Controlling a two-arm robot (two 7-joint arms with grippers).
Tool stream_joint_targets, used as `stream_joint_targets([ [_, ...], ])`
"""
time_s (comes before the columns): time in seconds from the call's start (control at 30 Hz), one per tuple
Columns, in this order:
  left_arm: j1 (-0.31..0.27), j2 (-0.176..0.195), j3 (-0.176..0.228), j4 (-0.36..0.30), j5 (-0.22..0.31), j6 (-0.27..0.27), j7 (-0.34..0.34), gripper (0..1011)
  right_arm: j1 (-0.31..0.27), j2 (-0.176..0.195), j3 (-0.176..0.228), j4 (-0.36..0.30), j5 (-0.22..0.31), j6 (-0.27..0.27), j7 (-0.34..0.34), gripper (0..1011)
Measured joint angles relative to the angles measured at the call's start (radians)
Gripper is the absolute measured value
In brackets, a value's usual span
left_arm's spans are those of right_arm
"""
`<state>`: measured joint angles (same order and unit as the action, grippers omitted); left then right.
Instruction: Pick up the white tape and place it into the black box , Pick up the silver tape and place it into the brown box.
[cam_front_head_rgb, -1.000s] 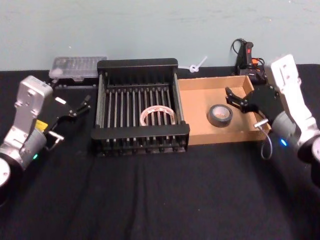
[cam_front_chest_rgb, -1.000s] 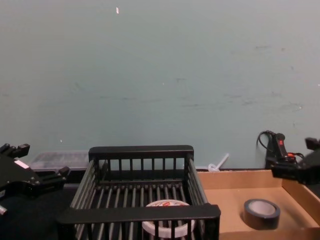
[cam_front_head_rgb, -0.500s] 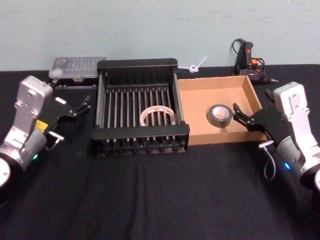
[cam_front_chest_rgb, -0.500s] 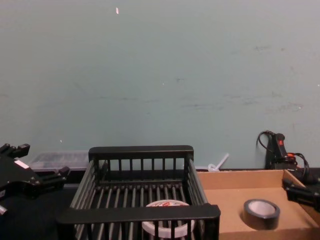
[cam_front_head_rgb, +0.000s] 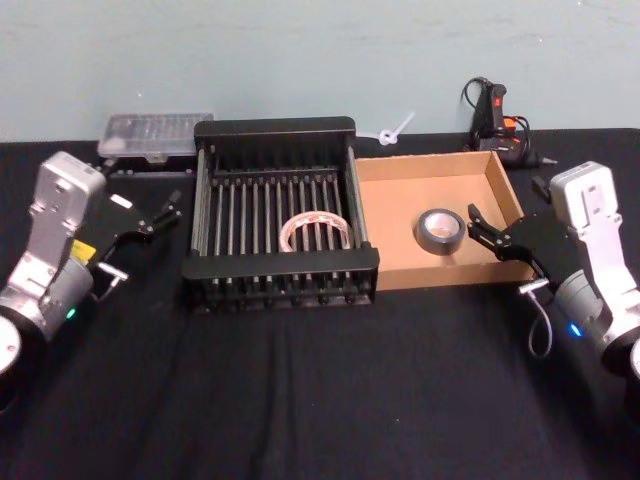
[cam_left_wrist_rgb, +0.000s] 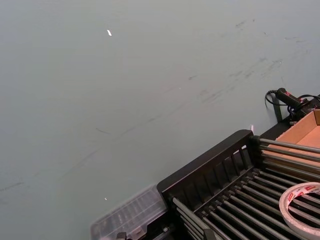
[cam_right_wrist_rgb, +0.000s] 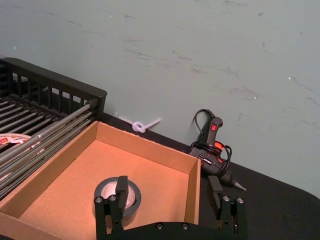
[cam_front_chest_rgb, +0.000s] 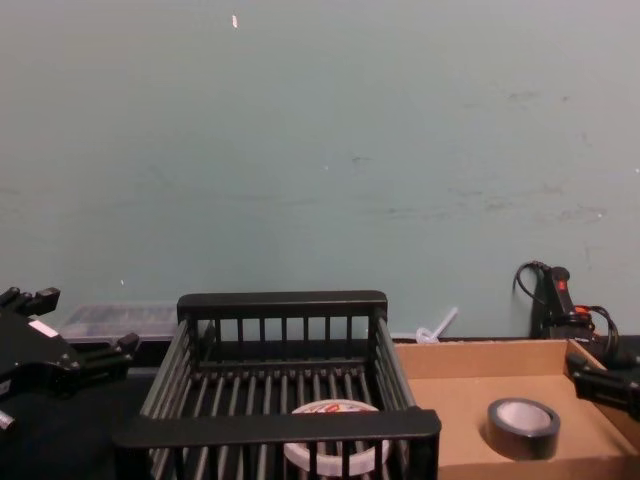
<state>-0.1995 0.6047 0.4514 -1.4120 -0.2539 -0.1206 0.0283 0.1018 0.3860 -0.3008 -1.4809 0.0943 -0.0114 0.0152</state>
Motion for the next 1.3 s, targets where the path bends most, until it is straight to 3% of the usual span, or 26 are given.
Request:
stream_joint_targets([
  [1.3,0.000,0.000,0.000,0.000,0.000,0.000,0.000,1001,0.000,0.002,-0.003,-0.001,0.000,-0.001,-0.002,1000],
])
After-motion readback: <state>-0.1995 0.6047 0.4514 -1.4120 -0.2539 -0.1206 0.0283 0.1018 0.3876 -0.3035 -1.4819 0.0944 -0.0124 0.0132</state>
